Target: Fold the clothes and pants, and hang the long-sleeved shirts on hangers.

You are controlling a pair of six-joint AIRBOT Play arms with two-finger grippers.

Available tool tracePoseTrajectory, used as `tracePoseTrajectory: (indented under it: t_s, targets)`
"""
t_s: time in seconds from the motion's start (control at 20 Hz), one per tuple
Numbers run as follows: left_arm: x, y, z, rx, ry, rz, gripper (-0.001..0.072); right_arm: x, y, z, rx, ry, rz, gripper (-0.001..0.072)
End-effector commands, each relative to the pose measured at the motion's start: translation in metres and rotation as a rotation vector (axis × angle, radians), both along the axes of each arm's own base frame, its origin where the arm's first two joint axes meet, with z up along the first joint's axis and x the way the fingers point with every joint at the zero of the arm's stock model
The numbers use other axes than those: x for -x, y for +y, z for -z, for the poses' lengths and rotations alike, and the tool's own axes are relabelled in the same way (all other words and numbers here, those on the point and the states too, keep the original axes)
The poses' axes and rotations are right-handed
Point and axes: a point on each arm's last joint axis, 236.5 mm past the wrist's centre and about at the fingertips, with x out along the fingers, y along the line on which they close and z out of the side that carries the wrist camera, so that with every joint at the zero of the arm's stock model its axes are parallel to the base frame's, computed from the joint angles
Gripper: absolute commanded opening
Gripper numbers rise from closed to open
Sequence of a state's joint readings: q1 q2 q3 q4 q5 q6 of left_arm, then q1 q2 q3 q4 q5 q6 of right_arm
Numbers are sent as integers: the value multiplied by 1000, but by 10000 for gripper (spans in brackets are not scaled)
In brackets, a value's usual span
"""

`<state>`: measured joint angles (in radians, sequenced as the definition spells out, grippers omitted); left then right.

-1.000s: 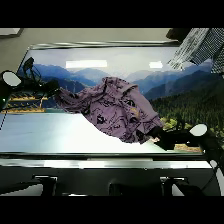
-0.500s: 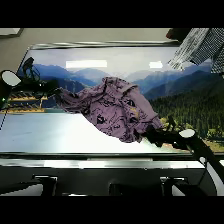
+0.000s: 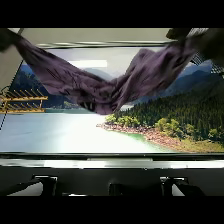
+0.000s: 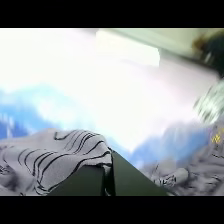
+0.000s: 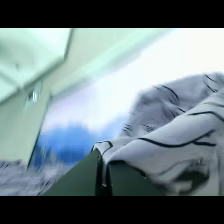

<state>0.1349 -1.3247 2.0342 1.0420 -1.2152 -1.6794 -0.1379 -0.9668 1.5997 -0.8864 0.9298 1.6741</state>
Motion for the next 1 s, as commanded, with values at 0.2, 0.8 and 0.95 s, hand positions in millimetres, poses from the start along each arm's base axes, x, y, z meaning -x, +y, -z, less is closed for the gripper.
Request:
tracePoseTrajectory:
  t_s: [0.2, 0.8, 0.95]
  targets:
    - [181, 68, -192, -30, -587, -380, 22, 211, -73, -212, 135, -551, 468, 32]
    - [152, 86, -73, -11, -119, -374, 22, 101, -72, -64, 69, 79, 374, 33]
    - [67, 77, 24, -7, 133, -210, 22, 4, -47, 50, 31, 439, 189, 33]
